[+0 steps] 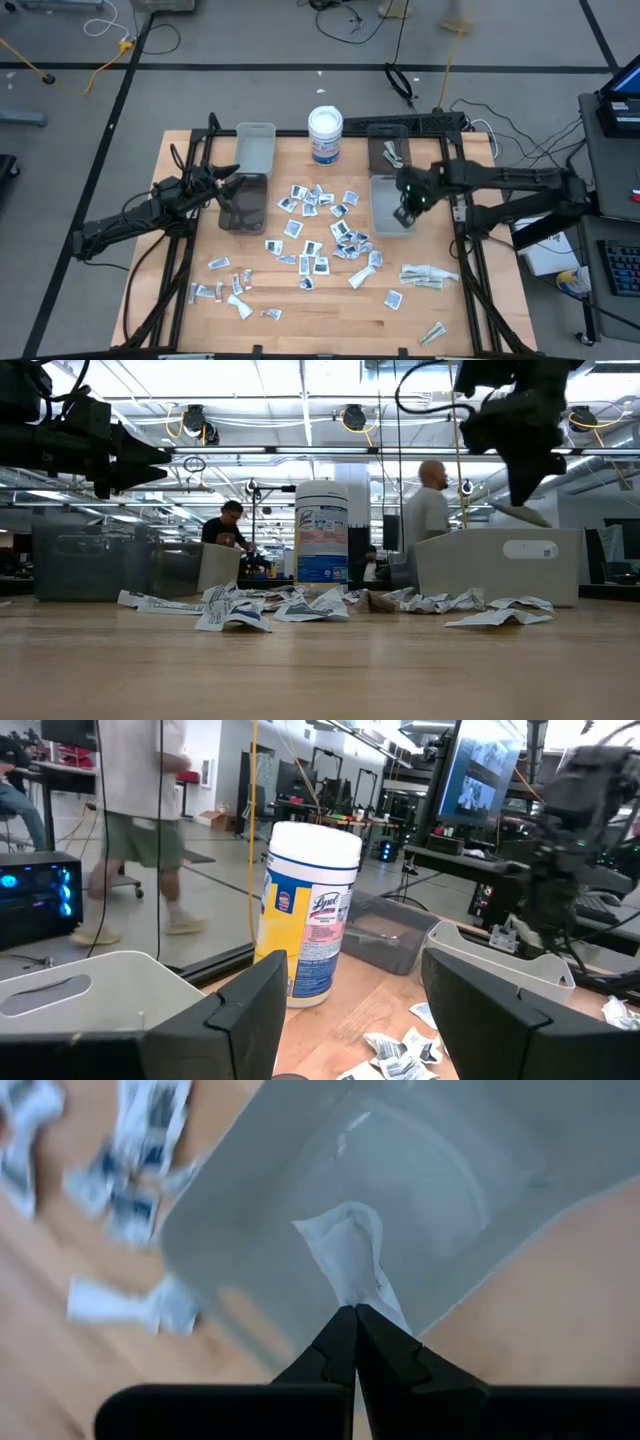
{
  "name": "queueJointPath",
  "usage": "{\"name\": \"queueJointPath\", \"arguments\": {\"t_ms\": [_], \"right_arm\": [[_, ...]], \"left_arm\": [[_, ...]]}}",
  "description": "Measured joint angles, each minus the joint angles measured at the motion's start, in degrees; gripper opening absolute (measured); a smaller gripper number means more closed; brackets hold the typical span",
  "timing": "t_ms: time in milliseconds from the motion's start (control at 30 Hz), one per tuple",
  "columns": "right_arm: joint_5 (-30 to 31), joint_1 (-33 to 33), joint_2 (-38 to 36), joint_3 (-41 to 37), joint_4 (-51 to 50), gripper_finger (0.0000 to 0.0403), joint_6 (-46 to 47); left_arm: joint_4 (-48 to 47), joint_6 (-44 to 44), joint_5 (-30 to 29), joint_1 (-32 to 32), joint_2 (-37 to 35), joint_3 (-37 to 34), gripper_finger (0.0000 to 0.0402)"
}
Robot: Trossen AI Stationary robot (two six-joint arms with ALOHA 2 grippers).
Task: Pick & Place First Aid Supplies
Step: Put the green bandage into the right black bin
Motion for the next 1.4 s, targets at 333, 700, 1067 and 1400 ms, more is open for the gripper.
{"name": "queueJointPath", "arguments": {"t_ms": [333,700,1067,1400], "right_arm": [[2.46,-16.5,0.0,0.0,3.3,0.0,1.19],[7.48,-29.38,-0.02,0.04,5.65,0.0,1.77],[5.65,-31.22,10.1,8.7,13.37,0.0,-2.04],[7.48,-33.6,24.95,27.44,5.44,0.0,-9.02]], "left_arm": [[-0.01,0.0,0.0,-0.01,0.0,0.0,0.0237],[0.0,-0.01,0.0,-0.02,0.01,0.0,0.0237],[-0.01,0.0,0.0,-0.02,0.0,0.0,0.0237],[-0.01,-0.02,0.0,-0.02,0.01,0.0,0.0237]]}}
